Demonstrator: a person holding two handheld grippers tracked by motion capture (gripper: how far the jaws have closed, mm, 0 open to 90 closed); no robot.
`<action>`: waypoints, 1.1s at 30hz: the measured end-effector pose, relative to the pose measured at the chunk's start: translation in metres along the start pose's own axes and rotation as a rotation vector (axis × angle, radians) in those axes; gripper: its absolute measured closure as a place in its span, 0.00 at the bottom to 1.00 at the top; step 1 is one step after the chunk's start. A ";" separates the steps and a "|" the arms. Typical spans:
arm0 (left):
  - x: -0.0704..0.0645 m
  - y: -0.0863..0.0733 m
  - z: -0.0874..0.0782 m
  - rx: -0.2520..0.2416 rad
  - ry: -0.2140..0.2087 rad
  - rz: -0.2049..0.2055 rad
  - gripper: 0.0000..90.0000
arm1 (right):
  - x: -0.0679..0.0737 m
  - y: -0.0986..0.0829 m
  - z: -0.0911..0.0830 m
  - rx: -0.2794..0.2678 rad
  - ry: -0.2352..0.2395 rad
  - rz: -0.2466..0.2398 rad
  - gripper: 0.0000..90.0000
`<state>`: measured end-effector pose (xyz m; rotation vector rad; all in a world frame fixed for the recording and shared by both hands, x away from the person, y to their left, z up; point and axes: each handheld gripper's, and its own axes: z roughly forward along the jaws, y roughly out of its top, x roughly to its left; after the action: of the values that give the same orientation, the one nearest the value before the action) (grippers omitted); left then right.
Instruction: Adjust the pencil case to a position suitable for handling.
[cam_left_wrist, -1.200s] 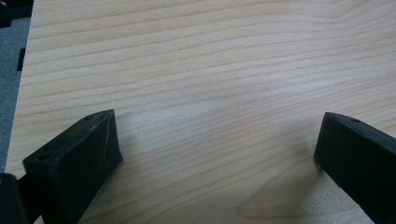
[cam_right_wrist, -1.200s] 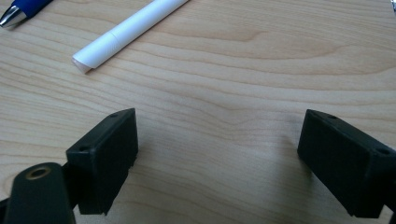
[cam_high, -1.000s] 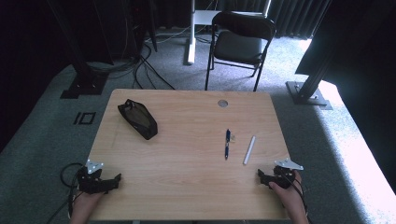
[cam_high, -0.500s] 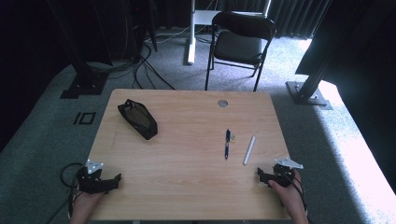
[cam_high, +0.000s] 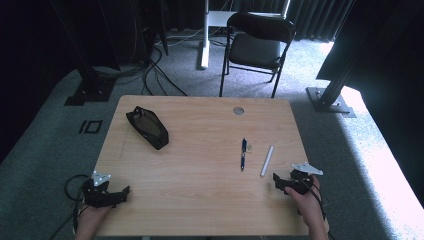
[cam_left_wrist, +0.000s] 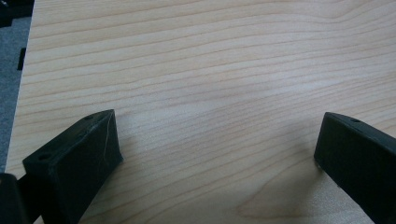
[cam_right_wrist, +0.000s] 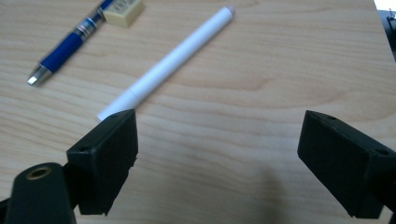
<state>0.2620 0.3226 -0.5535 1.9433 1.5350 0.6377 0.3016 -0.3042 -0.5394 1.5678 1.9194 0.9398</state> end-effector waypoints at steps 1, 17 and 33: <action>0.000 0.000 0.000 0.000 0.000 0.000 0.01 | 0.001 0.002 0.000 -0.003 0.005 -0.002 0.13; 0.000 0.000 0.000 -0.002 0.000 -0.002 0.01 | 0.026 0.029 0.002 -0.040 0.044 -0.030 0.13; 0.000 0.000 0.000 0.000 0.000 -0.002 0.01 | 0.065 0.053 0.013 -0.089 0.127 -0.076 0.14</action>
<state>0.2620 0.3224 -0.5535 1.9410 1.5365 0.6368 0.3301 -0.2325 -0.5042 1.4046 1.9792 1.1002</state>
